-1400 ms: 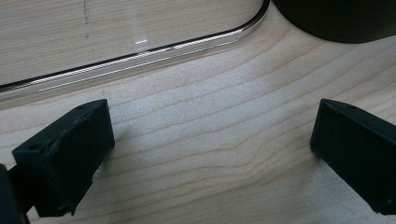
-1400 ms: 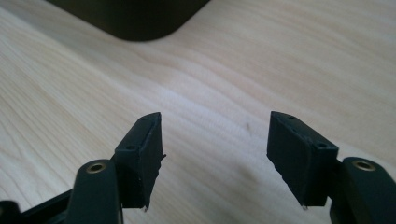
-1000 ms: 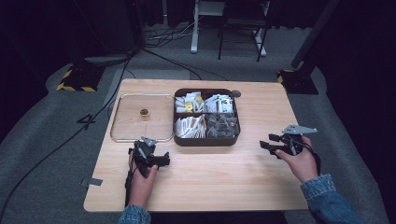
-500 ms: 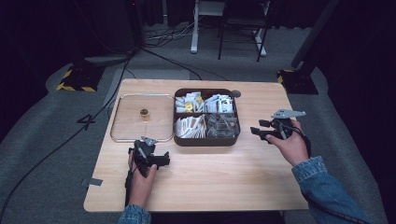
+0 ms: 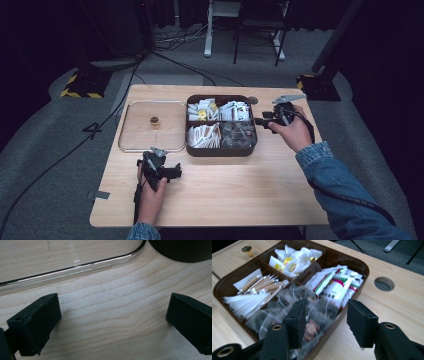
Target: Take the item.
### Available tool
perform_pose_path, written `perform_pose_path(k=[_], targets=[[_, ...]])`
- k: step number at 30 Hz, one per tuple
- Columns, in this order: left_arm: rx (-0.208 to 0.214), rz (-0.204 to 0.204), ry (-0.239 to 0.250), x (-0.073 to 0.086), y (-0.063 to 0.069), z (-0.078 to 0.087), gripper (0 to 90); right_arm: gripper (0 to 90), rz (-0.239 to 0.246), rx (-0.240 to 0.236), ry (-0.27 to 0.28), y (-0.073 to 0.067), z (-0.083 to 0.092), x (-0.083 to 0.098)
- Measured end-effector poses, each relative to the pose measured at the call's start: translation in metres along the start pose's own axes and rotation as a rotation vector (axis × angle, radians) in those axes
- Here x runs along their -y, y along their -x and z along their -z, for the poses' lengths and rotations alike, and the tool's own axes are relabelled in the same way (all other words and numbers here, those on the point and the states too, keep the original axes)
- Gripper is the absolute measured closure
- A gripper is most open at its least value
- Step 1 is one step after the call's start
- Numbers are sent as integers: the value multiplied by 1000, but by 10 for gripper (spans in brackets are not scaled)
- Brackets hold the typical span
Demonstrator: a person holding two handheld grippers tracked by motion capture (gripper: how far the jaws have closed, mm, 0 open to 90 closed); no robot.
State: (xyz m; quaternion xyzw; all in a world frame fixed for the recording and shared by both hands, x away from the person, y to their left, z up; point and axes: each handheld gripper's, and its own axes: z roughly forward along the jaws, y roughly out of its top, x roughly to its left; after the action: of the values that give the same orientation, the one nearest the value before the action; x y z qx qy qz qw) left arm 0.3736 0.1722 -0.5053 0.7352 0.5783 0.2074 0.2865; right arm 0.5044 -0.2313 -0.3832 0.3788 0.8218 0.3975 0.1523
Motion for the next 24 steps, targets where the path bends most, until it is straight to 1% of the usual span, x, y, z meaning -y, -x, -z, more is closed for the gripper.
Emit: perform_pose_path(k=[4,5,6,9,10,11,12,13,14,15,18,19,20,21,24], targets=[[1,-3,-1,-1,0,-1,0,535,2,-2,2,-1,-14,-15],[1,-3,-1,-1,0,-1,0,535,2,-2,2,-1,-14,-15],[1,-1,-1,-1,0,-1,0,547,-5,-1,-3,-1,-21,-21],[2,-3,-1,-3,-1,-2,0,565,-24,-11,-6,0,-32,-29],[2,-3,-1,-3,-1,-2,0,565,-24,-11,-6,0,-32,-29],[2,-3,-1,-3,-1,-2,0,570,-36,-15,-10,0,-36,-31],[2,-3,-1,-3,-1,-2,0,575,-42,-18,-13,1,-42,-34],[0,-3,-1,-3,-1,-2,0,582,-60,-22,-20,1,-50,-36],[0,-5,1,-3,-1,-3,0,587,-73,-22,-27,1,-55,-37],[0,-5,1,-3,-1,-3,0,587,-73,-22,-27,1,-55,-37],[0,-3,1,-3,-1,-3,0,593,-118,-27,-46,2,-69,-37],[0,-3,1,-3,-1,-3,0,597,-127,-17,-54,2,-77,-37],[1,-4,1,-3,-1,-3,0,598,-132,-10,-62,3,-81,-37],[1,-4,1,-3,-1,-3,0,598,-132,-10,-62,3,-81,-37],[1,-4,1,-3,-1,-3,0,605,-135,13,-90,3,-93,-36]])
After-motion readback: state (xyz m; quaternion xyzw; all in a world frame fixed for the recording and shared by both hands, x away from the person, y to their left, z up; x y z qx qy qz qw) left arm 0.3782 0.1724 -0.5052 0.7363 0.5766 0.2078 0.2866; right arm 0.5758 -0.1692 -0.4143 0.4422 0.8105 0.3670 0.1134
